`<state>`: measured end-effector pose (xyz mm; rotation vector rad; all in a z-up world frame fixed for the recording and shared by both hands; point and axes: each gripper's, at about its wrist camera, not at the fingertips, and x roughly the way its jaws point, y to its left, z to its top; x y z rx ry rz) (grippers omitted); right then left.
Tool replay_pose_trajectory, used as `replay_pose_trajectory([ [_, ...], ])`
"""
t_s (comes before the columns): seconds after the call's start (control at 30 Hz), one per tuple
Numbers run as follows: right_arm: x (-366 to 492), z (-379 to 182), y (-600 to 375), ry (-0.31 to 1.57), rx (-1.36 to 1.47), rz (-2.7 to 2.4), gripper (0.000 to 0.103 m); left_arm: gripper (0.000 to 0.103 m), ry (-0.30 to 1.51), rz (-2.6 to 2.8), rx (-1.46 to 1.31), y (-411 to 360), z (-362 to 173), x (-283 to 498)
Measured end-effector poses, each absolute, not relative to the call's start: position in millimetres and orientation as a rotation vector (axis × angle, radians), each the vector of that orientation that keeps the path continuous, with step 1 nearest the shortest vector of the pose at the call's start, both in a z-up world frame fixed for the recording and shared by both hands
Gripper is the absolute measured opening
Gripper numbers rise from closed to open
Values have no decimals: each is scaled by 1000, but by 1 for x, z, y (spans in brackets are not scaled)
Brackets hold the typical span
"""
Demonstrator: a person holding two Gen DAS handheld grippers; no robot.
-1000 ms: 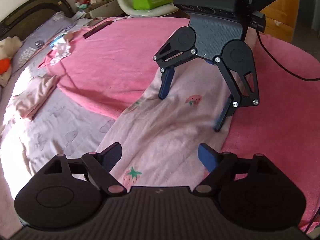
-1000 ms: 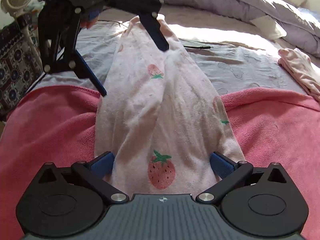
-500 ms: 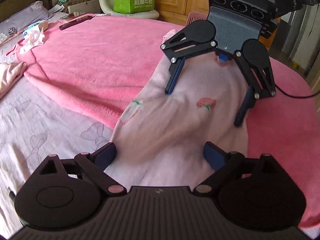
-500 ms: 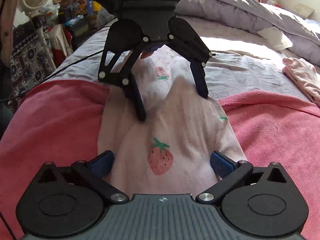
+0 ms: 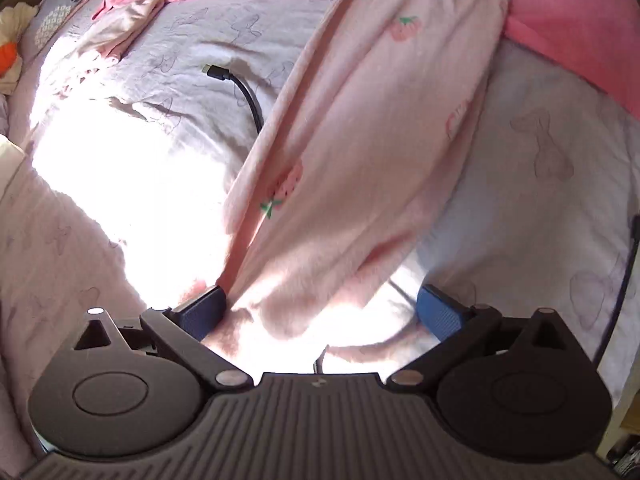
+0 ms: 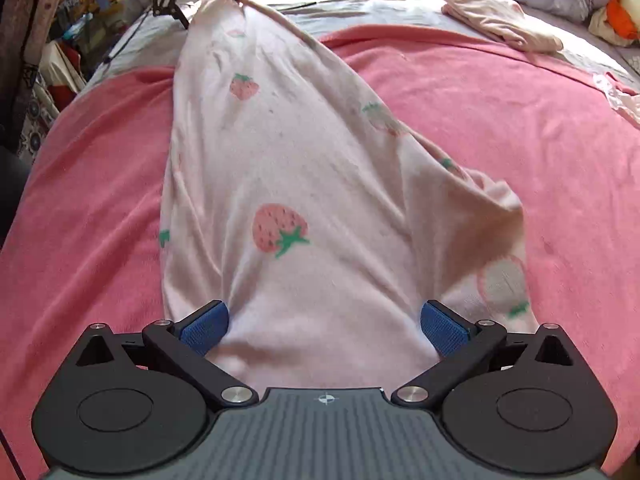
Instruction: Fold clothes
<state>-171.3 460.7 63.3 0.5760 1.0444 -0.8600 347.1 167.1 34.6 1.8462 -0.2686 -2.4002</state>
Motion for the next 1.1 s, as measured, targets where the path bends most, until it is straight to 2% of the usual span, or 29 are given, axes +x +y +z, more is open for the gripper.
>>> replay_pose_trajectory([
  [0.07,-177,66,466,1076,620,-893,103,103,-168,-2243,1853,157,40,348],
  [0.13,-172,70,463,1133,658,-918,103,98,-193,-2117,1787,152,50,348],
  [0.23,-149,79,448,1238,704,-927,103,98,-194,-2144,1664,153,75,342],
  [0.37,-101,103,426,1100,570,-785,103,98,-147,-2324,1553,169,101,303],
  [0.5,-43,103,379,945,461,-645,103,98,-121,-2540,1483,193,113,253],
  [0.57,-16,94,348,872,425,-608,103,98,-95,-2602,1472,201,109,239],
  [0.7,18,62,310,779,427,-627,103,98,-19,-2549,1565,205,64,222],
  [0.77,19,46,312,762,415,-655,103,98,33,-2455,1623,201,46,234],
  [0.9,2,30,341,635,373,-762,103,101,76,-2324,1621,196,49,272],
  [1.1,5,28,340,662,360,-791,103,100,135,-2130,1609,189,53,329],
])
